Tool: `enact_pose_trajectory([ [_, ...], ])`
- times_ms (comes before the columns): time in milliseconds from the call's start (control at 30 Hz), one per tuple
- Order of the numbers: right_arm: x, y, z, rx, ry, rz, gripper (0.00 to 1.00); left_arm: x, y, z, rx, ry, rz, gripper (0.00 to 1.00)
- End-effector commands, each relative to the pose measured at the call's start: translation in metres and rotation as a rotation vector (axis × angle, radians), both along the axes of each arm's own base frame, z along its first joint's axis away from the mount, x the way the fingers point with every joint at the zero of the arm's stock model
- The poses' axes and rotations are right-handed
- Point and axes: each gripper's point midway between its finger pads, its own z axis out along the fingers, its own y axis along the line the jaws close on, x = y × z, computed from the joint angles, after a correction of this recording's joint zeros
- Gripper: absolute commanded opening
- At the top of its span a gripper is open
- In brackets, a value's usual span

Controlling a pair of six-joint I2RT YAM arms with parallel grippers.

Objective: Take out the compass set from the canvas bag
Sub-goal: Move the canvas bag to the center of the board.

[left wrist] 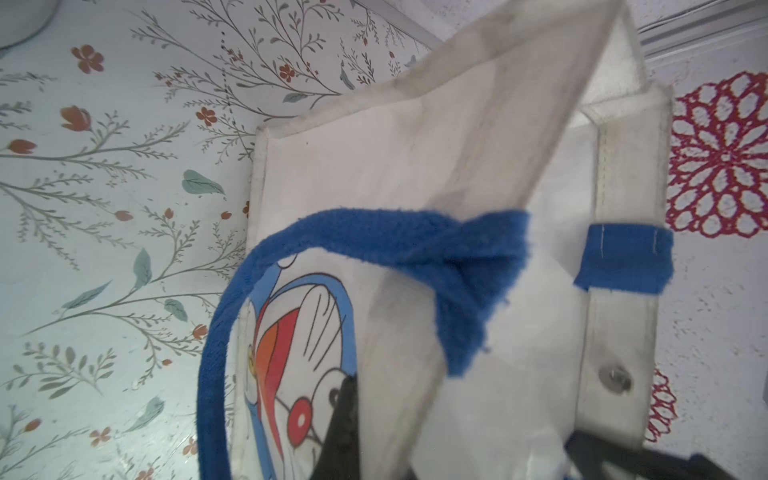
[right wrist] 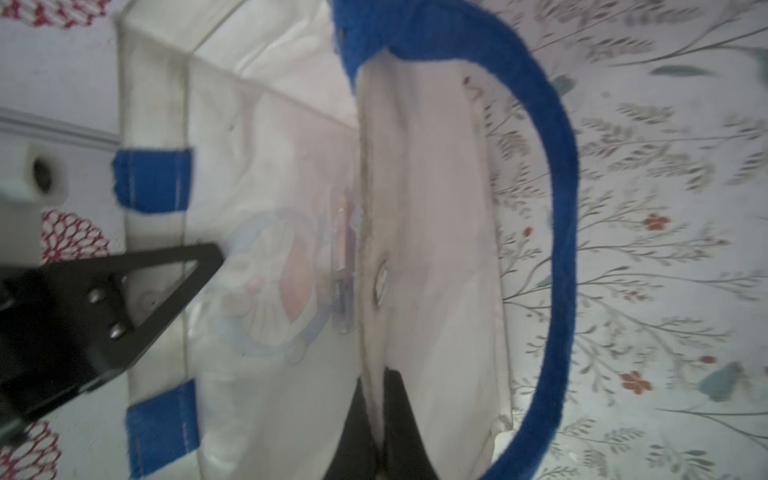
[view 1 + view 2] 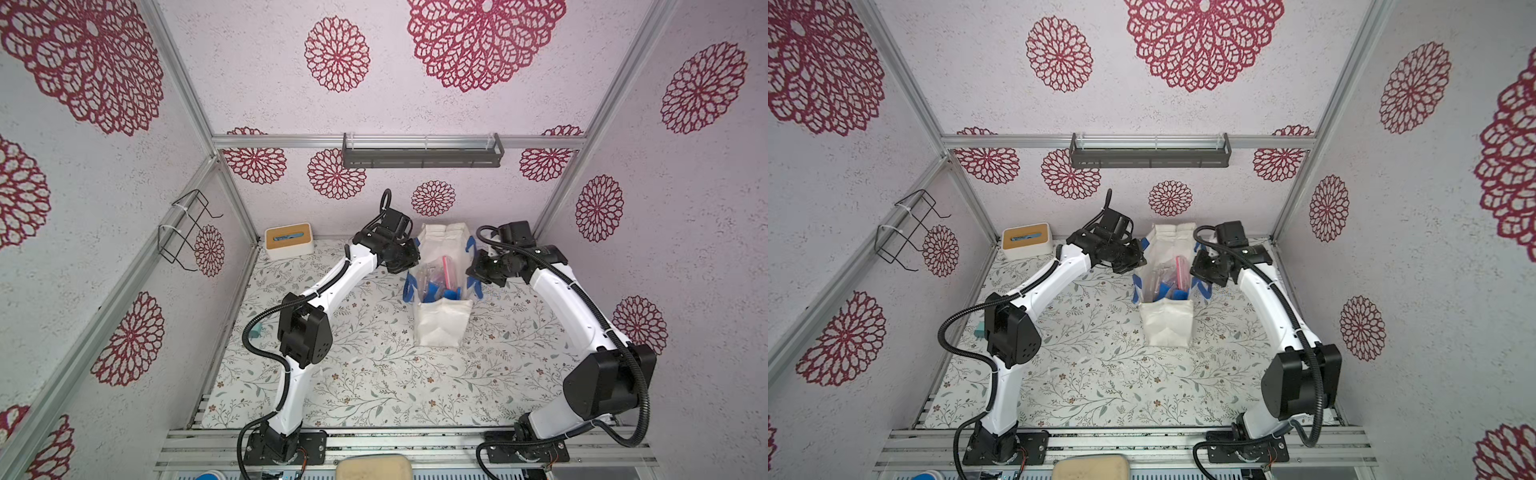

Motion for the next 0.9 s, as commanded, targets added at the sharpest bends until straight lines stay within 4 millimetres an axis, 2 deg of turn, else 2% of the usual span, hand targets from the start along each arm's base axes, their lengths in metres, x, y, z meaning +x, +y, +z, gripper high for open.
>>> enact_pose_trajectory([
  [0, -0.022, 0.047, 0.054, 0.176, -0.113, 0.078, 0.00, -0.001, 0.020, 0.081, -0.050, -0.166, 0.013, 0.00],
  [133, -0.037, 0.087, 0.052, 0.241, -0.123, 0.127, 0.00, -0.018, 0.043, 0.088, 0.037, -0.184, 0.015, 0.00],
  [167, -0.039, 0.096, 0.047, 0.246, -0.118, 0.137, 0.00, -0.026, 0.052, 0.100, 0.050, -0.205, 0.023, 0.00],
  [267, -0.046, 0.119, 0.034, 0.251, -0.102, 0.162, 0.00, -0.040, 0.072, 0.104, 0.104, -0.218, 0.047, 0.00],
  [400, -0.053, 0.145, 0.027, 0.251, -0.103, 0.197, 0.00, -0.057, 0.091, 0.105, 0.147, -0.226, 0.074, 0.00],
  [467, -0.055, 0.150, 0.016, 0.227, -0.085, 0.198, 0.00, -0.065, 0.100, 0.095, 0.173, -0.212, 0.088, 0.00],
  [600, -0.058, 0.146, -0.006, 0.178, -0.050, 0.179, 0.00, -0.081, 0.121, 0.061, 0.252, -0.153, 0.124, 0.01],
  [733, -0.061, 0.143, -0.012, 0.172, -0.041, 0.176, 0.00, -0.093, 0.143, 0.034, 0.314, -0.104, 0.167, 0.17],
  [867, -0.061, 0.144, -0.012, 0.175, -0.044, 0.181, 0.00, -0.098, 0.161, 0.028, 0.338, -0.086, 0.212, 0.44],
])
